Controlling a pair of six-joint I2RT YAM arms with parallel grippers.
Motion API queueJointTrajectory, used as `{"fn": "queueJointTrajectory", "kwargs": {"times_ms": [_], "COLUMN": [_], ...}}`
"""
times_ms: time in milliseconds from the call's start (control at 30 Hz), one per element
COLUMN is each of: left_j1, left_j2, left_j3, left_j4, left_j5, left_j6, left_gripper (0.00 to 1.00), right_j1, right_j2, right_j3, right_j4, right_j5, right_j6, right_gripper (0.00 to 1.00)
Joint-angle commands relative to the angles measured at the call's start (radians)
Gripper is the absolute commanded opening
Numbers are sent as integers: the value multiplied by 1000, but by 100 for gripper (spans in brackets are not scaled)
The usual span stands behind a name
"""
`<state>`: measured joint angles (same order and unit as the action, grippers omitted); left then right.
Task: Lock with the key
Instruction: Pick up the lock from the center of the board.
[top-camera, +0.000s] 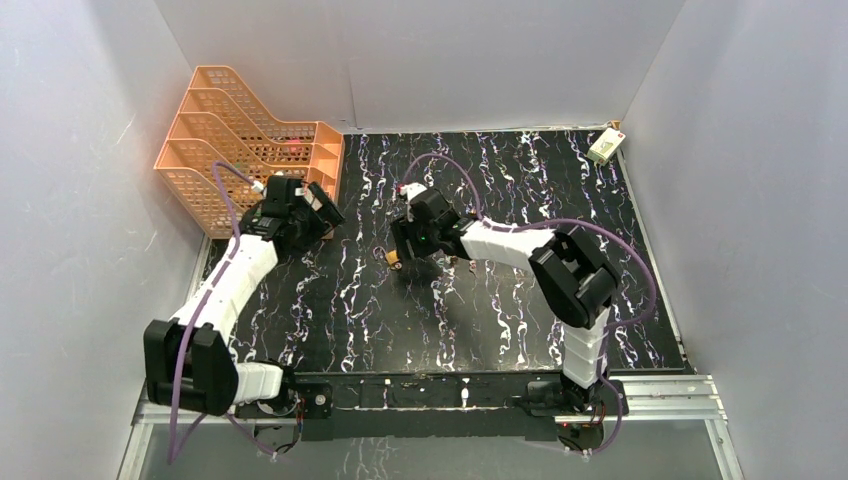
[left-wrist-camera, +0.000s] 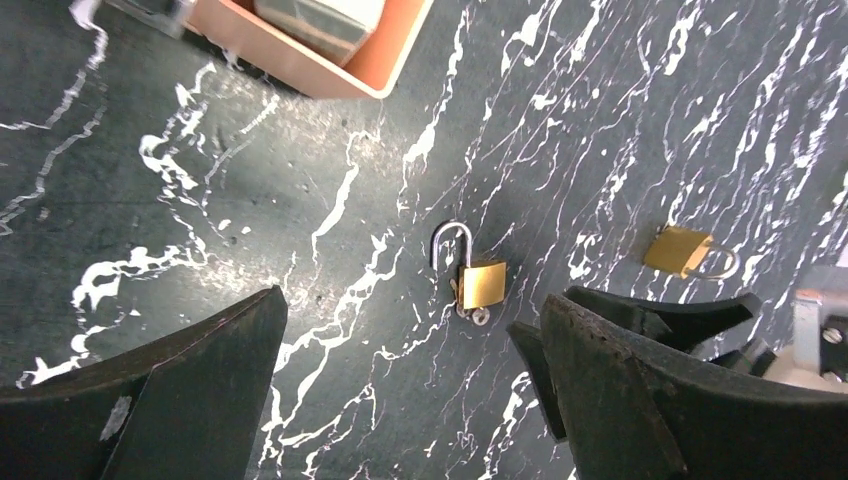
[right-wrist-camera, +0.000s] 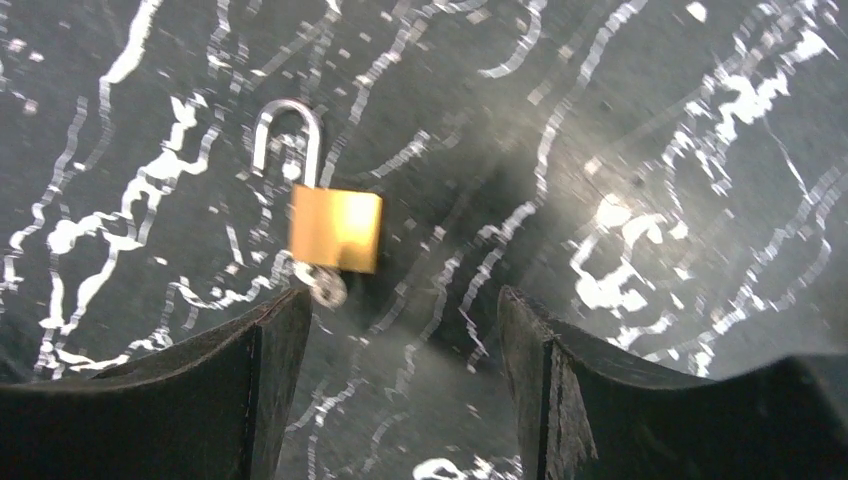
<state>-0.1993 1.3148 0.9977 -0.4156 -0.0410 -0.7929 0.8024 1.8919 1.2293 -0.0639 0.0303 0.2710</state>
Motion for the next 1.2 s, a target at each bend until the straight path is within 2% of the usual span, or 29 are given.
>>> {"fn": "queueJointTrajectory", "kwargs": {"times_ms": [0, 200, 367, 500, 933, 1167], "left_j1": [61, 104, 141, 173, 234, 239], "left_j2": [-91, -103, -97, -101, -102, -98], "left_j3": [-26, -57, -83, -85, -127, -140], "left_j4": [4, 1, 31, 35, 85, 107], "left_j5": [87, 147, 204, 245, 339, 373], "left_j6": [57, 96, 104, 120, 123, 123], "left_gripper": [98, 98, 98, 98, 98, 98], "right_j1": [35, 68, 110, 112, 127, 192], "right_j2": [47, 120, 180, 184, 187, 244], "right_j3": [143, 212, 280, 277, 238, 322], "right_j4": [-20, -56, -130, -140, -143, -226], "right_j5": [-24, -3, 91, 143, 131, 267], "right_j6": [10, 10, -4, 15, 51, 30], "right_gripper": [77, 77, 75, 74, 63, 62]}}
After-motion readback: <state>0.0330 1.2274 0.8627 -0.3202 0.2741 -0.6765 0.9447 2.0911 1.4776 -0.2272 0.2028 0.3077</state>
